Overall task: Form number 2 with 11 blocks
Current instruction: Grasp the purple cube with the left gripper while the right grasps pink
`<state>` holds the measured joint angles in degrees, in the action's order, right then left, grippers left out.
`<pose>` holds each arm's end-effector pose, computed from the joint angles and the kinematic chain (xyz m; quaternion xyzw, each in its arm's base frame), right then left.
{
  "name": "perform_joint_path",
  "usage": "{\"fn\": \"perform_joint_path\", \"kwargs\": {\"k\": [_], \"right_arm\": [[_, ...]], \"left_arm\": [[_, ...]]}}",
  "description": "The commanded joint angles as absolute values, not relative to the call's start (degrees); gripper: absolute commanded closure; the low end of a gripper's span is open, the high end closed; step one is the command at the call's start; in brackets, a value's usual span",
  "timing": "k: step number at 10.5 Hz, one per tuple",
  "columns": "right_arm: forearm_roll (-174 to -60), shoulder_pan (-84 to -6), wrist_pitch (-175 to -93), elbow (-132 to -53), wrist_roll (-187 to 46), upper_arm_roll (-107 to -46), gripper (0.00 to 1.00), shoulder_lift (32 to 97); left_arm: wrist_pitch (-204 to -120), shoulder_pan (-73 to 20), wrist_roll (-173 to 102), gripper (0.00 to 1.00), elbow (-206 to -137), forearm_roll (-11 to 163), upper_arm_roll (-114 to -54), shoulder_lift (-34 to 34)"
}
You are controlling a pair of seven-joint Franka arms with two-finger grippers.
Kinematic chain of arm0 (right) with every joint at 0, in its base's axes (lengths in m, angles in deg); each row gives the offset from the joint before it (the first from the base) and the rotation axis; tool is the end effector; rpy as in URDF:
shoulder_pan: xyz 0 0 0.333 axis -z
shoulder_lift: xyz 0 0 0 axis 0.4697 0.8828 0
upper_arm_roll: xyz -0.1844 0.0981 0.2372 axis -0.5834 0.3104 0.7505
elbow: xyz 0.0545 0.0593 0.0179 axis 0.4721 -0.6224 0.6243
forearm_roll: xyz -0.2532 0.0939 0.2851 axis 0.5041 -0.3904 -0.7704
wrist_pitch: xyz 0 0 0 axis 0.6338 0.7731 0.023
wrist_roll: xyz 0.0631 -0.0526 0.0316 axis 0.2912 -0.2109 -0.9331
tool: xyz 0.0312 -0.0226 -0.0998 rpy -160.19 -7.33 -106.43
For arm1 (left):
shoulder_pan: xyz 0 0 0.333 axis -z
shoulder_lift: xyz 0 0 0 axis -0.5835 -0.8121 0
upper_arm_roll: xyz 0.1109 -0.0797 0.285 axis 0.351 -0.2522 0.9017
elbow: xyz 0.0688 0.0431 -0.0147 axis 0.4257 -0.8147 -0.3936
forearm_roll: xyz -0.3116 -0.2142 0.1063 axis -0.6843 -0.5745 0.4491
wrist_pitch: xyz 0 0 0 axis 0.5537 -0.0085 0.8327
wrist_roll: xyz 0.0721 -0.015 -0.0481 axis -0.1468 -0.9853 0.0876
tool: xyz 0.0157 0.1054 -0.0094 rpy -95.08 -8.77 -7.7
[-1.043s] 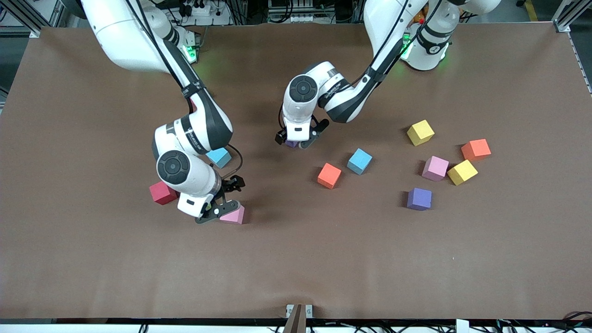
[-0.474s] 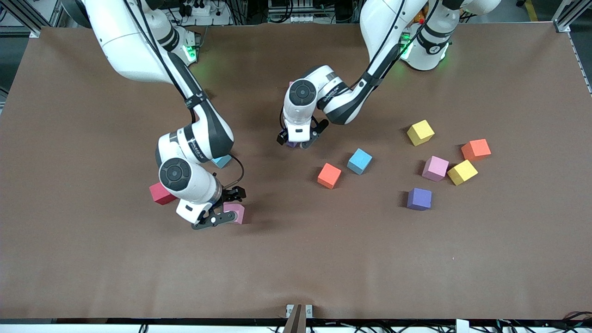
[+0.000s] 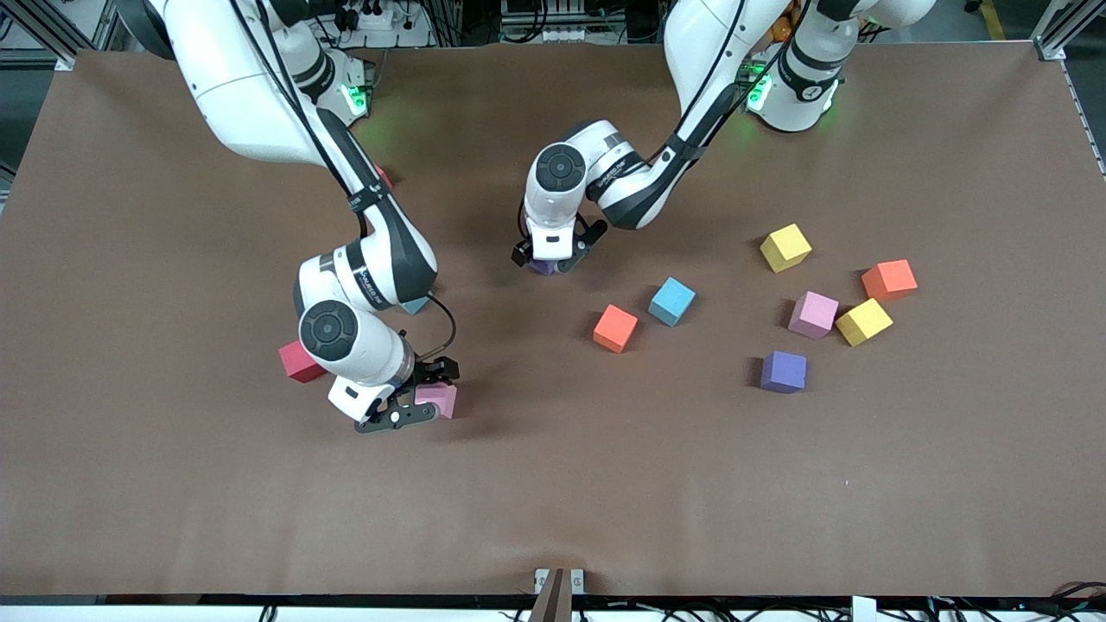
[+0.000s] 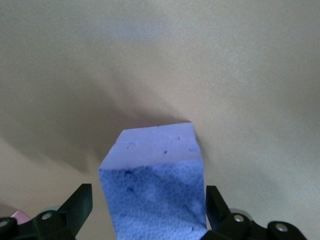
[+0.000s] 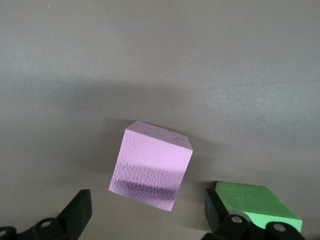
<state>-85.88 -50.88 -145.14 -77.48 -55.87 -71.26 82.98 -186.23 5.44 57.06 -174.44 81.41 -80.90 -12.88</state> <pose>0.6651 0.2797 0.2524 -0.9958 -0.0838 0.0023 0.0375 0.3748 -0.5414 0.1894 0.9055 0.4116 -0.0980 0.0323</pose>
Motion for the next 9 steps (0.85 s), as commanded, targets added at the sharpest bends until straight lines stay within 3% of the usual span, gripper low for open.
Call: {"fn": "perform_joint_path", "kwargs": {"k": [1,5,9], "right_arm": [[-86.2,-50.4,-145.1,-75.2,-54.6,-70.9,0.00,84.6],[-86.5,-51.1,-149.9,-75.1,-52.0,-70.8,0.00,86.7],[-86.4,-50.7,-152.2,-74.0,-50.0,-70.8,0.00,88.8]], "left_arm": [[-187.4,6.0,57.3,0.15,-175.0,80.7,-79.2,-12.8],[-187.0,5.6,57.2,0.57,-175.0,80.7,-78.3,-10.9],[-181.8,2.3,53.0,0.61,-174.9,80.8,-77.9,-4.5]]}}
